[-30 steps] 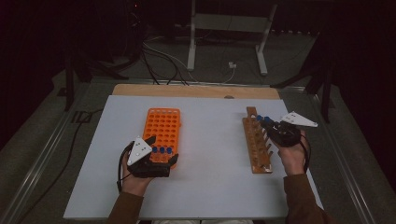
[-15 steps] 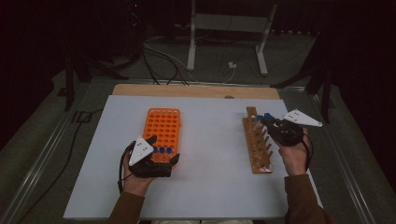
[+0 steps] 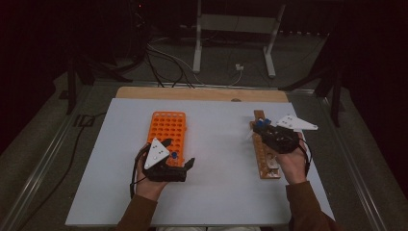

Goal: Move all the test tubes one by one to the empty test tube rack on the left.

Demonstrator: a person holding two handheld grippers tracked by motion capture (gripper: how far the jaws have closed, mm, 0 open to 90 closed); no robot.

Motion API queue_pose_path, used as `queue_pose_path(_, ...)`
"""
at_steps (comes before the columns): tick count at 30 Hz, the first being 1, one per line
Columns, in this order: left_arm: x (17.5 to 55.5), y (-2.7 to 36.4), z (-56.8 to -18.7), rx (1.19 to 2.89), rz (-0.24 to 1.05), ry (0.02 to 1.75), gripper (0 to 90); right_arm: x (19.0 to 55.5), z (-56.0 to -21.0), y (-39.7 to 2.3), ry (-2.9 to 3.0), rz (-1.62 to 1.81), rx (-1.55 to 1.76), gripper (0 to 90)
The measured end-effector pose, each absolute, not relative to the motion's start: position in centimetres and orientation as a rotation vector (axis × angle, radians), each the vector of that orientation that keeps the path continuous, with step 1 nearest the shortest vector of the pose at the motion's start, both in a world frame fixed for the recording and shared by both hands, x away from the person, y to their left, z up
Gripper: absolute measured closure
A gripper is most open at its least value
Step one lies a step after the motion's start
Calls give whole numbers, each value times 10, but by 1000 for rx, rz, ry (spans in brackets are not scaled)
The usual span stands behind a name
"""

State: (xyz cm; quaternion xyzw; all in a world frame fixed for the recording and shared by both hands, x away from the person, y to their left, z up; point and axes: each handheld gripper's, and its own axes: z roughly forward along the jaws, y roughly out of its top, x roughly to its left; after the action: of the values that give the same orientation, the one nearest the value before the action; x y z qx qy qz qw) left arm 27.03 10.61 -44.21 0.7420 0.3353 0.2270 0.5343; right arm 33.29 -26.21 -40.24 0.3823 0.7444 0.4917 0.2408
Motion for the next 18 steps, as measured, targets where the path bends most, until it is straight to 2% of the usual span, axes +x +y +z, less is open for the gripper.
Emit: queue_pose_path(18, 280, 64, -438, 1793, 512, 782, 45, 326, -405, -232, 2143, 1419, 1002, 766)
